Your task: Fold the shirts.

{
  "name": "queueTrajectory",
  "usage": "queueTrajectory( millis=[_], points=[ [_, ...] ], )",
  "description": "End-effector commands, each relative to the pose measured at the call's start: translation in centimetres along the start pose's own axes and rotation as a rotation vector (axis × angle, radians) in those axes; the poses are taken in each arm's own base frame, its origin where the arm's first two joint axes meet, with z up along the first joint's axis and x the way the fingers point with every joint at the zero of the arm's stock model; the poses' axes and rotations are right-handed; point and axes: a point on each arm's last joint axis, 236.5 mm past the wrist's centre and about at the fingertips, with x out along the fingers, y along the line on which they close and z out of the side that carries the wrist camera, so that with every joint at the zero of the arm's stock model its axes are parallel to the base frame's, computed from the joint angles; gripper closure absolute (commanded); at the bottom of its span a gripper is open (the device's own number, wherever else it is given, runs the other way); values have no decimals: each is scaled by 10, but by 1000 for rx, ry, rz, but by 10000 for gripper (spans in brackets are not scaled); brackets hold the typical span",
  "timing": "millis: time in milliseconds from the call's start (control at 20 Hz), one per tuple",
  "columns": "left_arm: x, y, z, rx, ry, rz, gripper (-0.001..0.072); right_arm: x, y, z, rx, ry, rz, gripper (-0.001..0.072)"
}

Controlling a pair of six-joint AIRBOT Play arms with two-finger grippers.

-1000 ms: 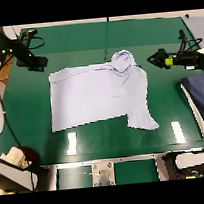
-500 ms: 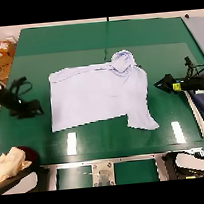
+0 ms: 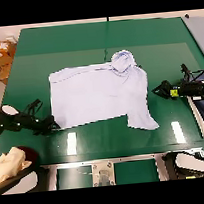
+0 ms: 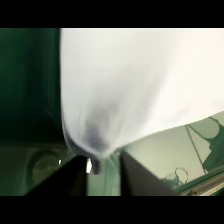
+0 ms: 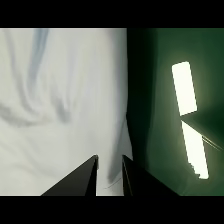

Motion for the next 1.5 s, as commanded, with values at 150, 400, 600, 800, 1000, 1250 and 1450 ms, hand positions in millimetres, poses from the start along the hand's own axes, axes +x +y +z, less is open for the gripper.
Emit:
queueTrajectory(
  millis=[150, 400, 600, 800, 1000, 1250, 1450],
  points=[
    [-20, 7, 36, 123, -72, 85, 688, -15, -13, -17, 71, 65, 3, 510],
    [-56, 11, 68, 206, -132, 199, 687, -9, -33, -67, 167, 149, -43, 432],
    [-58, 8, 72, 208, -147, 188, 687, 31, -13, -108, 144, 206, 2, 291],
    [-57, 7, 68, 207, -131, 184, 687, 68, 19, -115, 91, 188, 25, 310],
    [-70, -3, 71, 231, -152, 180, 687, 68, 54, -81, 36, 129, 84, 694],
    [-217, -103, 103, 474, -495, 188, 688, -49, 153, 19, -140, -134, 226, 696],
    [-408, -230, 56, 745, -1034, 188, 688, -246, 280, 54, -484, -603, 293, 695]
  ],
)
